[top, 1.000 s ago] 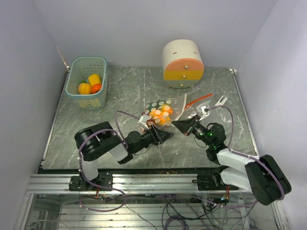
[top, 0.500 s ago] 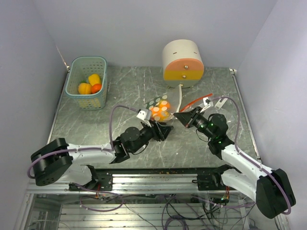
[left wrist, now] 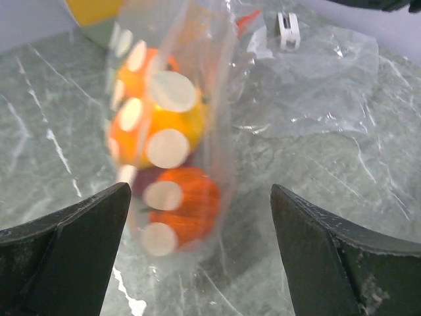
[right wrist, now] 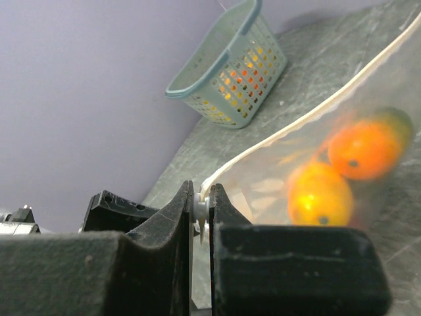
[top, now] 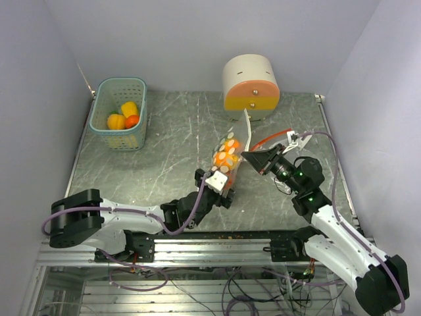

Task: Open the zip-top bag and remove the fake food
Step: Adjust the zipper food storage bag at the center of the board.

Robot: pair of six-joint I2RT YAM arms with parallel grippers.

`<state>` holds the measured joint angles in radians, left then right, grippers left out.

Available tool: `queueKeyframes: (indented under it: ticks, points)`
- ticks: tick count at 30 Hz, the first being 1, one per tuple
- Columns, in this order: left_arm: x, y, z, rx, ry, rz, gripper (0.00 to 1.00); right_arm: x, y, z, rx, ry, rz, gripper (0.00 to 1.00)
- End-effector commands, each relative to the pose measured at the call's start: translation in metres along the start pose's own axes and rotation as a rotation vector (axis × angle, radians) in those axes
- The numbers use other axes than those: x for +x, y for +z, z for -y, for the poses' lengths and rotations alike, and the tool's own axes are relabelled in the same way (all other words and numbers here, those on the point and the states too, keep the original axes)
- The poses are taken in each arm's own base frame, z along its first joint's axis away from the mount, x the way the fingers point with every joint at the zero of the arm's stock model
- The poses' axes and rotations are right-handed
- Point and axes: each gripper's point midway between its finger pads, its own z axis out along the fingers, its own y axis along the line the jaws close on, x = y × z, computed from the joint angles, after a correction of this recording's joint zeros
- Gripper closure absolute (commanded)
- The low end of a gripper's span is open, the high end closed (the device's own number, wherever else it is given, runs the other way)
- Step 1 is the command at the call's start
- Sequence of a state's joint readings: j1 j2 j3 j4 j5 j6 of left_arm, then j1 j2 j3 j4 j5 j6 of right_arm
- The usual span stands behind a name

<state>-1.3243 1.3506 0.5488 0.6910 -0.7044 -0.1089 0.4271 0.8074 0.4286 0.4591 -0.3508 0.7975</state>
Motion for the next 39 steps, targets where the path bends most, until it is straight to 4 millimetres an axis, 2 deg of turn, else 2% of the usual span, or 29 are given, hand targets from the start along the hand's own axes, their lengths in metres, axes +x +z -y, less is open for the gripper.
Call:
queueKeyframes:
  ticks: [1,5,8,11,15,19,22,27,28,30,32,34,36,39]
  points:
    - [-0.053,-0.005,-0.016,-0.079,0.048,0.157,0.02,-0.014,-0.006,-0.021,-0.041,0.001,0.027,1.00]
    - [-0.070,0.000,-0.007,-0.053,0.097,0.195,0.02,-0.007,-0.008,-0.022,-0.060,0.023,0.015,1.00]
    - [-0.074,0.011,0.015,0.019,0.132,0.200,0.03,0.000,-0.006,-0.020,-0.068,0.042,0.006,1.00]
    - [-0.068,0.022,0.036,0.079,0.161,0.181,0.05,0.001,-0.005,-0.023,-0.080,0.048,0.002,1.00]
    - [-0.073,0.027,0.035,0.033,0.150,0.215,0.12,0.000,-0.006,-0.030,-0.098,0.043,-0.005,1.00]
    - [-0.080,0.032,0.033,-0.007,0.130,0.238,0.30,0.001,-0.011,-0.038,-0.123,0.053,-0.004,1.00]
    - [-0.085,0.034,0.031,-0.031,0.116,0.265,0.48,0.001,-0.013,-0.041,-0.132,0.061,-0.006,1.00]
    - [-0.090,0.036,0.028,-0.064,0.114,0.265,0.89,-0.002,-0.016,-0.043,-0.129,0.047,-0.003,1.00]
    - [-0.091,0.035,0.028,-0.060,0.109,0.266,0.93,-0.003,-0.015,-0.043,-0.123,0.041,-0.001,1.00]
    - [-0.094,0.032,0.028,-0.041,0.088,0.269,0.93,-0.004,-0.015,-0.041,-0.111,0.027,0.000,0.99]
    - [-0.097,0.027,0.027,-0.015,0.064,0.272,0.93,-0.005,-0.015,-0.039,-0.100,0.013,0.001,0.91]
    - [-0.096,0.028,0.022,0.019,0.032,0.259,0.93,-0.005,-0.015,-0.038,-0.090,-0.005,-0.001,0.77]
    - [-0.092,0.028,0.012,0.070,-0.040,0.246,0.93,-0.006,-0.015,-0.034,-0.066,-0.035,-0.006,0.63]
    - [-0.092,0.028,-0.009,0.143,-0.120,0.243,0.93,-0.011,-0.019,-0.030,-0.026,-0.091,0.001,0.50]
